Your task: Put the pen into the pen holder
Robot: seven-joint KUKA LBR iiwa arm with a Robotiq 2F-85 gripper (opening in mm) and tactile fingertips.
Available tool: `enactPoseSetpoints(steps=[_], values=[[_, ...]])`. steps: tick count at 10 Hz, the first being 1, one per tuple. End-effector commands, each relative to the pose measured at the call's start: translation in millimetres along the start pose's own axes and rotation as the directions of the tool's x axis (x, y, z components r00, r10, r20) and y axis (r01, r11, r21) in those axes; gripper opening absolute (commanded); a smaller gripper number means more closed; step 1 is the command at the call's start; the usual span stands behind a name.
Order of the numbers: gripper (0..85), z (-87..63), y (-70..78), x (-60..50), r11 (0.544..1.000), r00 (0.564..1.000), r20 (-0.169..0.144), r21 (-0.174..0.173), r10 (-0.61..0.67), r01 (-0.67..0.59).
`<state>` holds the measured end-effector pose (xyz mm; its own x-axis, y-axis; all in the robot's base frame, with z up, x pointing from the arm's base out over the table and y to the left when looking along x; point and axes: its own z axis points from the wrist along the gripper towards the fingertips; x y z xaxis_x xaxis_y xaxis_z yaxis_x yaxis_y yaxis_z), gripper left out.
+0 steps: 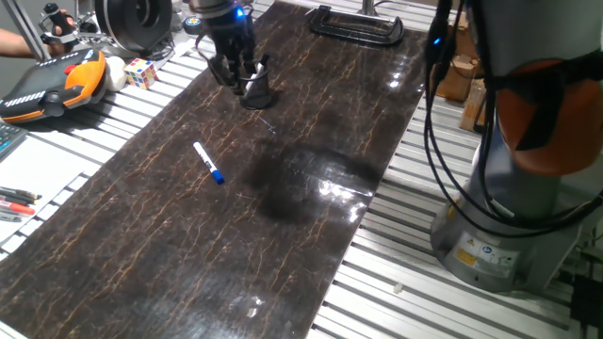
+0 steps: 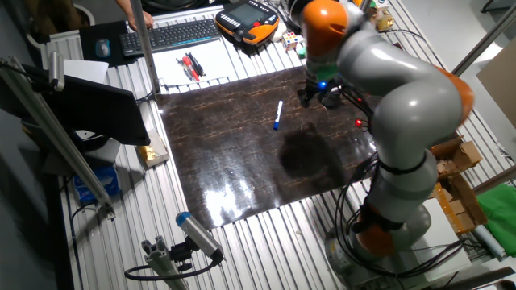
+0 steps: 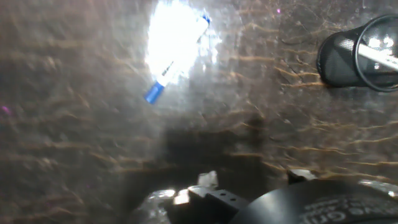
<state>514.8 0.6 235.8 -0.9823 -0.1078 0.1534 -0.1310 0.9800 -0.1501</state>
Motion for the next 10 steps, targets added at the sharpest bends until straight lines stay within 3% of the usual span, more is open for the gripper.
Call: enactPoseSetpoints(steps=[1, 10], values=[[0.7, -0.1, 0.1, -0.1, 1.0, 0.993, -0.115, 0.005, -0.018, 0.019], [0.7, 0.0, 0.2, 0.9, 0.999, 0.994, -0.102, -0.001, -0.036, 0.036]])
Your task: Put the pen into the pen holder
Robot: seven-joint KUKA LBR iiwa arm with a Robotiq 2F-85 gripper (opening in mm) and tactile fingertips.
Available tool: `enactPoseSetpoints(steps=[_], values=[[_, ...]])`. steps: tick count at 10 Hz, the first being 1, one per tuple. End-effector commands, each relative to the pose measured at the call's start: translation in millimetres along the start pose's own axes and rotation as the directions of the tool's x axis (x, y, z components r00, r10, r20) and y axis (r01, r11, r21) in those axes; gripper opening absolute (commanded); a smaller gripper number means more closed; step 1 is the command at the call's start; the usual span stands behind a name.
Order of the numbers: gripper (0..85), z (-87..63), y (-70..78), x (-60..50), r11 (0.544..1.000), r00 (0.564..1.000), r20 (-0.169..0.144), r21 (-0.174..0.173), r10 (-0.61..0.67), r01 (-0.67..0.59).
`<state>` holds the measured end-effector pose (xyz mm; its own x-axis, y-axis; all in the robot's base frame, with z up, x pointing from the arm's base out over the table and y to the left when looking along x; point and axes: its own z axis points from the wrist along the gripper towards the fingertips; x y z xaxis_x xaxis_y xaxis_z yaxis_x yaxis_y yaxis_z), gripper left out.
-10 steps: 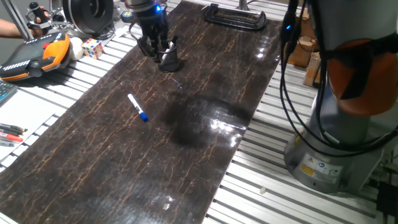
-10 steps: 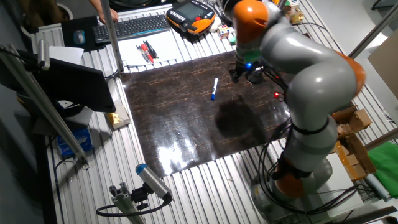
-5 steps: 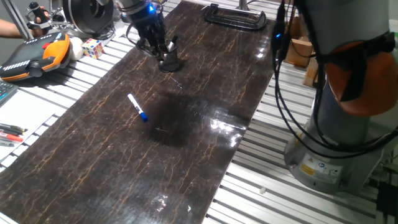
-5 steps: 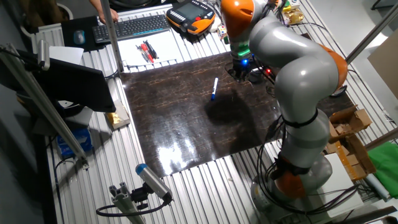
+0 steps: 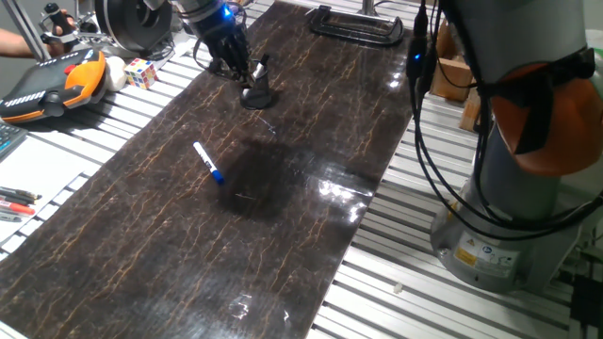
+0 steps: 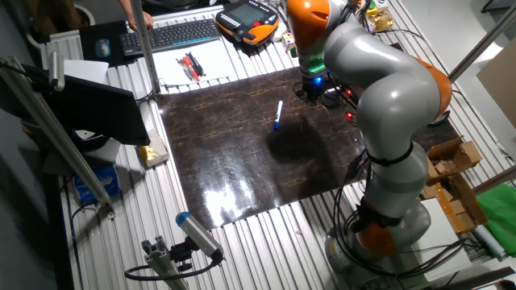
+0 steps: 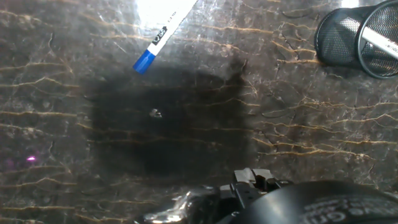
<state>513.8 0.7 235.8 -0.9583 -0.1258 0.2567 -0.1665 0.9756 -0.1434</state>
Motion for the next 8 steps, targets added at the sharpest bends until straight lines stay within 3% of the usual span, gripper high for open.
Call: enactPoseSetpoints(steps=[1, 4, 6, 7, 8], values=[[0.7, 0.0, 0.0, 0.0, 1.0, 1.0, 0.001, 0.0, 0.006, -0.006], [0.7, 0.0, 0.0, 0.0, 1.0, 1.0, 0.004, 0.001, -0.006, 0.006], [0.7, 0.0, 0.0, 0.0, 0.998, 0.997, 0.026, -0.007, 0.068, -0.068], [0.7, 0.0, 0.0, 0.0, 0.995, 0.994, 0.054, -0.018, 0.1, -0.099], [0.7, 0.0, 0.0, 0.0, 0.994, 0.992, 0.065, 0.001, 0.112, -0.113]])
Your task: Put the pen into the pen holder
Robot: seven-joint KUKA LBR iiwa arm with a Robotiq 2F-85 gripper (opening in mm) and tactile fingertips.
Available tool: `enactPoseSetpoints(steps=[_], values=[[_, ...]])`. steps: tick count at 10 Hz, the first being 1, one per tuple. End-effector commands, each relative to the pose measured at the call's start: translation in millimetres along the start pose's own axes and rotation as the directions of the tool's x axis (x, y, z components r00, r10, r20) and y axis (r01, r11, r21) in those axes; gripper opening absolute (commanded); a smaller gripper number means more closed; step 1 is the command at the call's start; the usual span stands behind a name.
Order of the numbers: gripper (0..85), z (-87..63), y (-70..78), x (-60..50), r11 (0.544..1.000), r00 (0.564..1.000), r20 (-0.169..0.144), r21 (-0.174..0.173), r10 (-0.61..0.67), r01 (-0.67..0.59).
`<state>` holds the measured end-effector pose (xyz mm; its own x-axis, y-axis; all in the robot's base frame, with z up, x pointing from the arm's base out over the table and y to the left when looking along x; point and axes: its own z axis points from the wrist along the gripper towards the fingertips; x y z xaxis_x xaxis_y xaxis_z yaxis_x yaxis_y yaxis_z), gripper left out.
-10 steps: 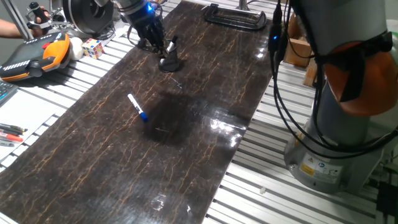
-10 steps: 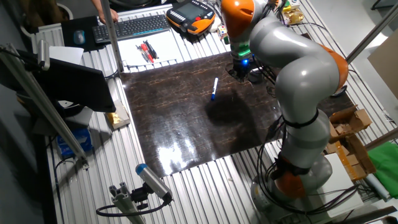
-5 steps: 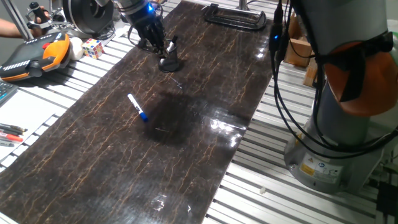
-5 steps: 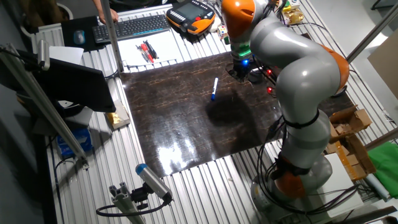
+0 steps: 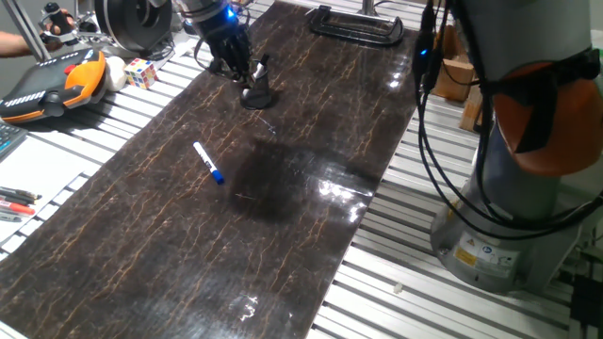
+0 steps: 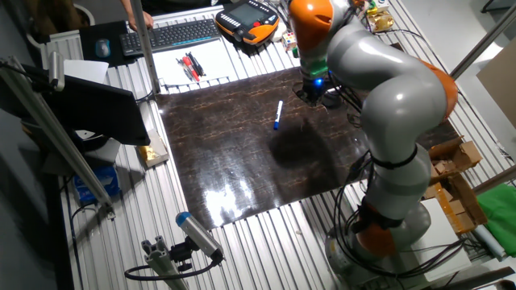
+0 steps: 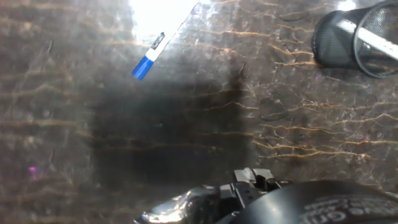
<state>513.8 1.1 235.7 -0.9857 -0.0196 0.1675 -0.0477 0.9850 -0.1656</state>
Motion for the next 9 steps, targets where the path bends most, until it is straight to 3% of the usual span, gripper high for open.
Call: enactPoseSetpoints(steps=[1, 3, 4, 5, 6, 9], values=[[0.7, 0.0, -0.4, 0.1, 0.999, 0.999, 0.016, -0.017, 0.027, -0.027], [0.7, 0.0, -0.4, 0.1, 0.995, 0.993, 0.072, -0.041, 0.097, -0.094], [0.7, 0.0, -0.4, 0.1, 0.991, 0.986, 0.117, -0.06, 0.122, -0.116], [0.7, 0.0, -0.4, 0.1, 0.991, 0.975, 0.187, -0.065, 0.123, -0.113], [0.7, 0.0, -0.4, 0.1, 0.993, 0.973, 0.202, -0.063, 0.115, -0.104], [0.7, 0.0, -0.4, 0.1, 0.99, 0.981, 0.164, -0.116, 0.104, -0.086]])
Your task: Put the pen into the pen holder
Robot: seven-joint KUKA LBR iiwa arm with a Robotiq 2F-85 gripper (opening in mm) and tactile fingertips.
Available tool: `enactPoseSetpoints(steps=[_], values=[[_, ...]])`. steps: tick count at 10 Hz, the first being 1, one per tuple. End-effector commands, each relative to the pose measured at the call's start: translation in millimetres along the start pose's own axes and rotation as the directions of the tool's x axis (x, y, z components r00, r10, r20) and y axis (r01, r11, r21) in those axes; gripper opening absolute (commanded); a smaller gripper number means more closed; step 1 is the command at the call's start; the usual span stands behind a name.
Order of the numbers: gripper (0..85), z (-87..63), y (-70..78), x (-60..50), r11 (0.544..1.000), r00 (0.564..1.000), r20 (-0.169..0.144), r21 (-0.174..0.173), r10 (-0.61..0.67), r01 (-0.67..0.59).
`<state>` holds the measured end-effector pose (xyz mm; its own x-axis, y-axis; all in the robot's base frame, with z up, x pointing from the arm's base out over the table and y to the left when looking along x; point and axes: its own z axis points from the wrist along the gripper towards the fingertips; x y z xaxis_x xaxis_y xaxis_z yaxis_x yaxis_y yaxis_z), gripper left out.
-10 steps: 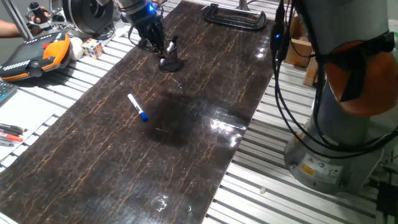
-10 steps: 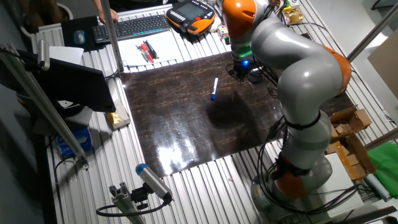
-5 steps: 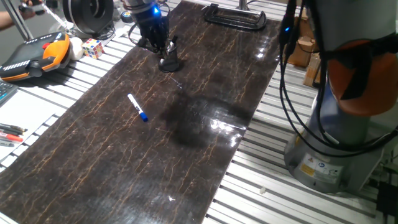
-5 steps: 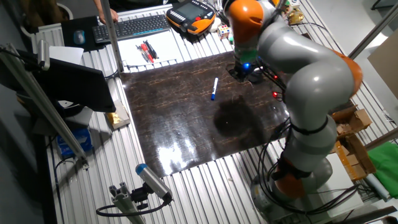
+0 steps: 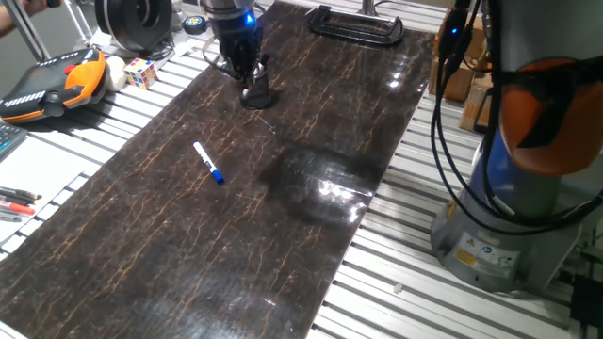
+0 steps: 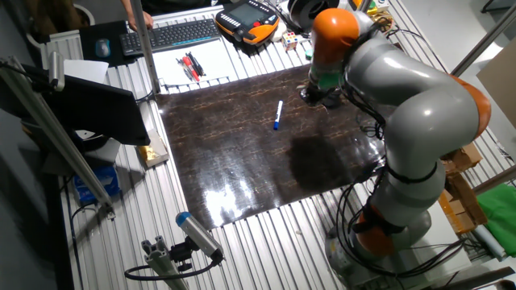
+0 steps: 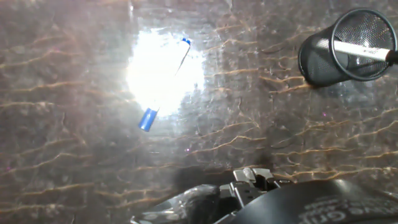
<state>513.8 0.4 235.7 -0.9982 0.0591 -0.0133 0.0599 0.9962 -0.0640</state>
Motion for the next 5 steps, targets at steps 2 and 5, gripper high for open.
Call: enactPoseSetpoints(steps=[2, 5], values=[[0.7, -0.3, 1.9, -0.4, 0.999, 0.999, 0.006, -0.004, 0.035, -0.035], [0.7, 12.4, 21.3, -20.4, 0.997, 0.998, -0.018, -0.035, 0.062, -0.063]])
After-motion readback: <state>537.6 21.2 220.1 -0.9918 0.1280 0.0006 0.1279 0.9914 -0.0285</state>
